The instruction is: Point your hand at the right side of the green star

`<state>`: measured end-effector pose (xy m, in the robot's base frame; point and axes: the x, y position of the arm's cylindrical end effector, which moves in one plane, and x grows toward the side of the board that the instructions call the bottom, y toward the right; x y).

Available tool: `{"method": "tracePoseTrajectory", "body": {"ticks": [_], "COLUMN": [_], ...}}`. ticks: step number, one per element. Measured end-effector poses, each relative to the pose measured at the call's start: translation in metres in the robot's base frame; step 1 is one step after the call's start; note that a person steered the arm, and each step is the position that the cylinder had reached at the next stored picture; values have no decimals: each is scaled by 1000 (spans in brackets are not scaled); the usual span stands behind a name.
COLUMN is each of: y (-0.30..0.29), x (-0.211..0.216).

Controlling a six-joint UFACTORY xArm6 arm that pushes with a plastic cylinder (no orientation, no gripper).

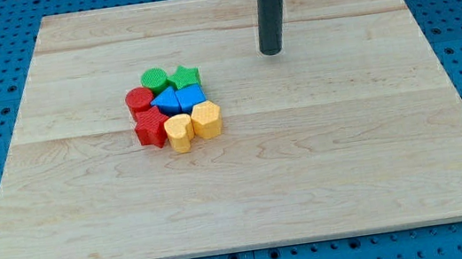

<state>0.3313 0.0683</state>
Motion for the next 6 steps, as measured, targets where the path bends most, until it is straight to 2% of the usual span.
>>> {"method": "tracePoseTrajectory", "body": {"ticks": [2,6], "y": [0,-73], "x": [0,86]}}
